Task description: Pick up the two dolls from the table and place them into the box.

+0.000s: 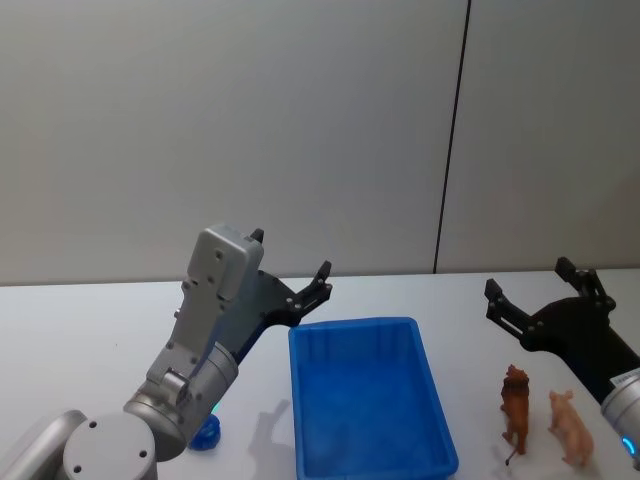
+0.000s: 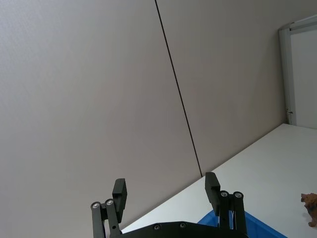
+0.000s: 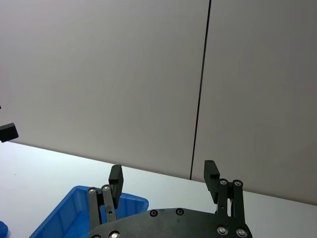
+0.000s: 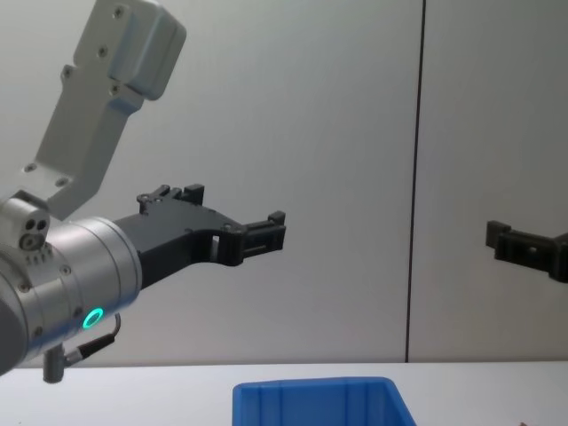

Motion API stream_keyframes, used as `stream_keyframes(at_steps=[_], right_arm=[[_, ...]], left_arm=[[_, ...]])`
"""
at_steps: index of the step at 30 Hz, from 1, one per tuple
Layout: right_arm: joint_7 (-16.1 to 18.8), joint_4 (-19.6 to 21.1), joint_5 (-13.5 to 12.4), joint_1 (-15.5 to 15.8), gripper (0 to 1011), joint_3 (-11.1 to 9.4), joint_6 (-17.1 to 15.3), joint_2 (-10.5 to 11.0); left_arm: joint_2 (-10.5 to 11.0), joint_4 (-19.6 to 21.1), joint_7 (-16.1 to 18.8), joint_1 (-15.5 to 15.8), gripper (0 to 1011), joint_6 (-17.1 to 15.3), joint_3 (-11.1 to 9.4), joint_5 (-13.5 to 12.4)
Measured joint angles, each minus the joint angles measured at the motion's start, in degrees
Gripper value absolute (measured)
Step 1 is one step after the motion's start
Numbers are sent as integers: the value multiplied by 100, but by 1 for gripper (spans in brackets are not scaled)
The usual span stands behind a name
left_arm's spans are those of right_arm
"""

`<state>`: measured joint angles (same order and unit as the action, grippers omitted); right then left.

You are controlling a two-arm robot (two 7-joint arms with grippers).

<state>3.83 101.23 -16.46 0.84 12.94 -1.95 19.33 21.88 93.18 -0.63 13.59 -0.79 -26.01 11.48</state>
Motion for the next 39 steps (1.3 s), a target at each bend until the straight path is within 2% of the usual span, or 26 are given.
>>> stream_keyframes(at_steps=[5, 15, 29, 39], right_arm=[[0, 0, 0, 0, 1001, 0, 0, 0], [0, 0, 0, 0, 1001, 0, 0, 0], [0, 0, 0, 0, 1001, 0, 0, 0], [0, 0, 0, 0, 1001, 0, 0, 0]], left_arm=[[-5, -6, 14, -1, 1001, -3, 11, 30], [-79, -56, 303, -7, 1001, -187, 56, 263], [-141, -182, 790, -66, 1001, -804, 159, 718], [-66, -312, 832, -138, 1001, -1291, 267, 1005]])
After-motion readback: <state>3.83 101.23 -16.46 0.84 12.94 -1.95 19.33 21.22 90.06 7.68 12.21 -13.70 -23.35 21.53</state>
